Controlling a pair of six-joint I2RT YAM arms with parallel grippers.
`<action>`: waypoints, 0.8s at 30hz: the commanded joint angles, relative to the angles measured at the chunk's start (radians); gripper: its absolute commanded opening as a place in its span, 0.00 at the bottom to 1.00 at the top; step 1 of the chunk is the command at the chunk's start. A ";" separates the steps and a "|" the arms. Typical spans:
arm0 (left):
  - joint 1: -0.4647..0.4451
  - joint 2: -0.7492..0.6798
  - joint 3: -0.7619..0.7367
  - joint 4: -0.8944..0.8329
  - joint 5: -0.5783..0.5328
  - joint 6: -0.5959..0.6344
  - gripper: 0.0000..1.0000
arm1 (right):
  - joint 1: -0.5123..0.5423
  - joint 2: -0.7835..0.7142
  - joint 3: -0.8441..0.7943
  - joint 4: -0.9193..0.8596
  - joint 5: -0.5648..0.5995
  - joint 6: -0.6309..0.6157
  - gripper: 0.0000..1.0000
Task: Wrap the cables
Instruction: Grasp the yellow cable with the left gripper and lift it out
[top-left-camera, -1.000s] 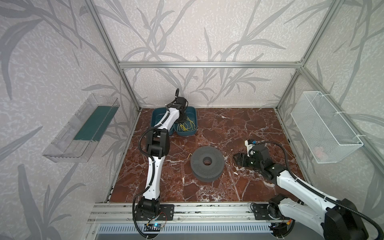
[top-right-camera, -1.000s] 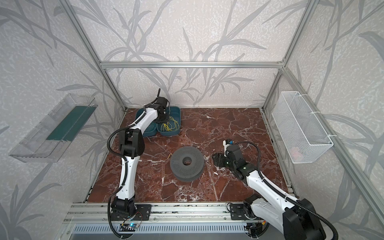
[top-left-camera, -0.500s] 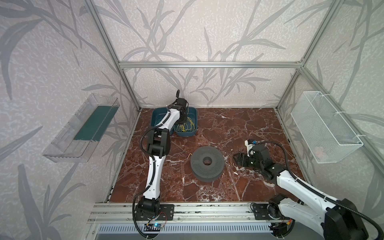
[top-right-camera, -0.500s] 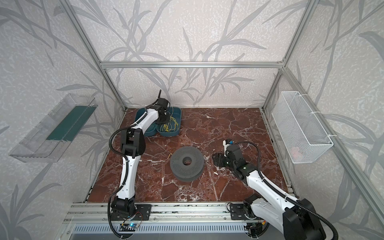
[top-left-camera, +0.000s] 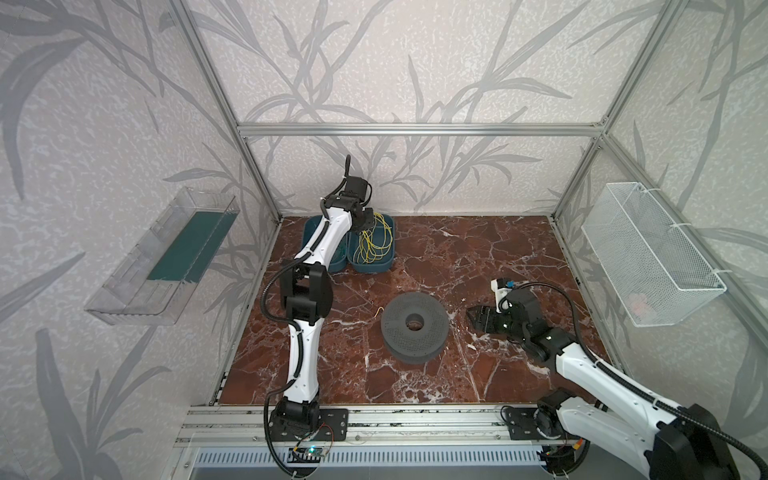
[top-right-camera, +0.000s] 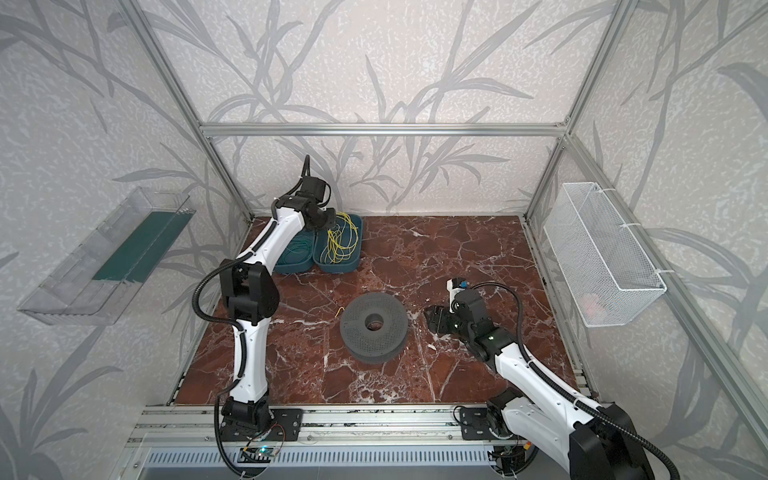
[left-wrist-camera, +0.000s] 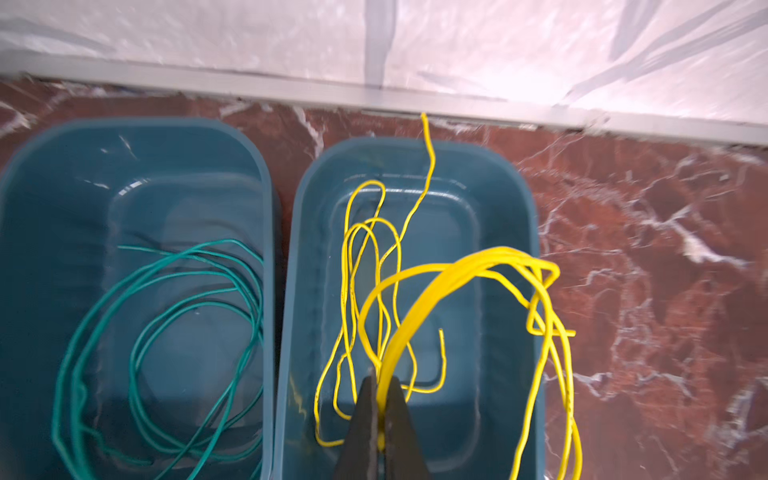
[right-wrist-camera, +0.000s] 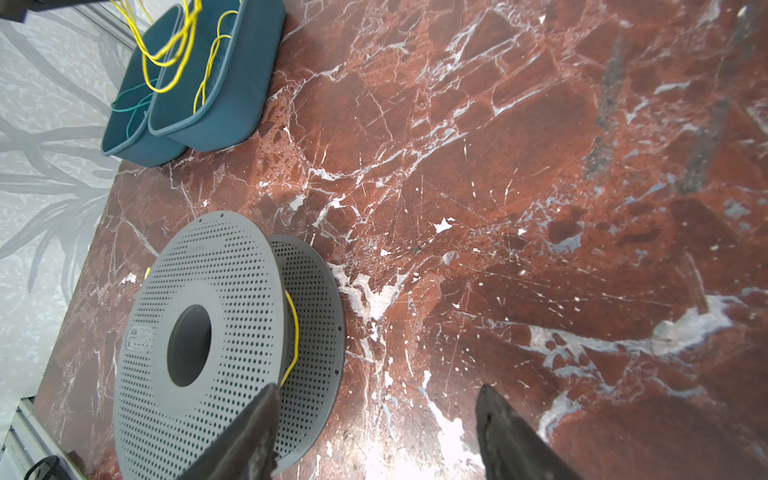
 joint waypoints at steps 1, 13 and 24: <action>-0.005 -0.064 0.019 -0.017 0.023 -0.003 0.00 | -0.004 -0.026 -0.011 -0.009 -0.010 -0.002 0.73; -0.050 -0.557 -0.528 0.370 0.302 -0.138 0.00 | -0.004 -0.078 0.070 -0.061 -0.070 0.005 0.71; -0.185 -1.045 -1.356 1.138 0.366 -0.518 0.00 | 0.019 -0.016 0.171 0.211 -0.370 0.131 0.25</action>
